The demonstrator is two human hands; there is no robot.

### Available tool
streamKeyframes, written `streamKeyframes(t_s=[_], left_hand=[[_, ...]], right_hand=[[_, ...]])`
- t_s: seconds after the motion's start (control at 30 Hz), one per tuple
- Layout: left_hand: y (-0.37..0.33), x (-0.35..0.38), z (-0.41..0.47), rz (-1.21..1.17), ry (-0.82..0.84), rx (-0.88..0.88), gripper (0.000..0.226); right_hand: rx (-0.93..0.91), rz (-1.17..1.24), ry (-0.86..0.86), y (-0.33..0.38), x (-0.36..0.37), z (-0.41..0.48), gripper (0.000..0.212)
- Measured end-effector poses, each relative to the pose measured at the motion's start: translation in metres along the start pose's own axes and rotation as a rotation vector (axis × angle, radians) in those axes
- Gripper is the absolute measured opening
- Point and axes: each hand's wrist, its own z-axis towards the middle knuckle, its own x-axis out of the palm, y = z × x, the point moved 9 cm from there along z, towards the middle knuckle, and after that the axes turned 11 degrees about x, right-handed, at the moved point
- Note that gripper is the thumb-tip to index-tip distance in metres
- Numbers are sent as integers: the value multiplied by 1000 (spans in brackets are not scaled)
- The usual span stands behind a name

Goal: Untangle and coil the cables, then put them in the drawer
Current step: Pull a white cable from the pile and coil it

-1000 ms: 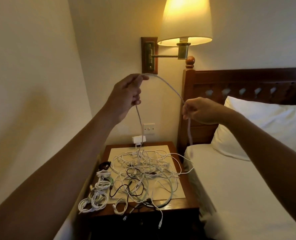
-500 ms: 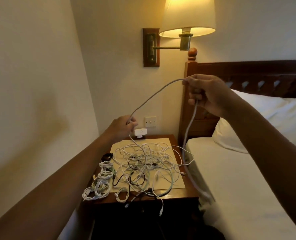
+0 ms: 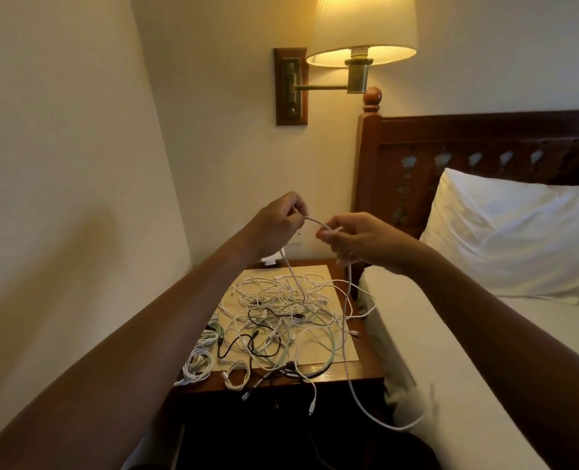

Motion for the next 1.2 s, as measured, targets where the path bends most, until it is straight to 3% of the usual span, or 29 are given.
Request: streamKeyframes(t_s=[0.1, 0.23, 0.4, 0.43, 0.53, 0.6, 0.67, 0.77, 0.93, 1.0, 1.03, 1.13, 1.2], left_hand=[[25, -3, -16, 148, 32, 20, 11], [75, -5, -52, 174, -6, -65, 15], [66, -6, -61, -62, -107, 4, 20], [56, -8, -55, -62, -123, 47, 19], [19, -10, -38, -48, -135, 193, 17], [3, -14, -28, 19, -170, 233, 16], [3, -21, -24, 119, -222, 216, 16], [34, -30, -32, 190, -259, 112, 19], [93, -26, -61, -56, -266, -137, 20], [89, -19, -63, -123, -223, -190, 22], [82, -17, -61, -104, -199, -211, 21], [41, -9, -48, 30, -119, -114, 19], [7, -6, -40, 181, -93, 25, 19]], right_hand=[[-66, 81, -178, 6, -25, -4, 30], [-67, 232, -329, -10, -66, -16, 32], [156, -8, -151, -43, -51, -8, 16], [171, -59, -93, -43, -38, -7, 23], [80, -68, -3, -18, 6, -8, 46], [4, 9, 5, 0, 30, -7, 31], [-53, 57, -24, 17, 40, -7, 18], [-83, 79, -98, 27, 31, -9, 27], [1, 165, -139, 4, -6, -13, 25], [100, 43, -109, -20, -12, -10, 12], [138, -53, -98, -27, -11, -11, 20], [78, -117, -69, -19, 13, -13, 49], [-27, -24, -7, -3, 40, -15, 44]])
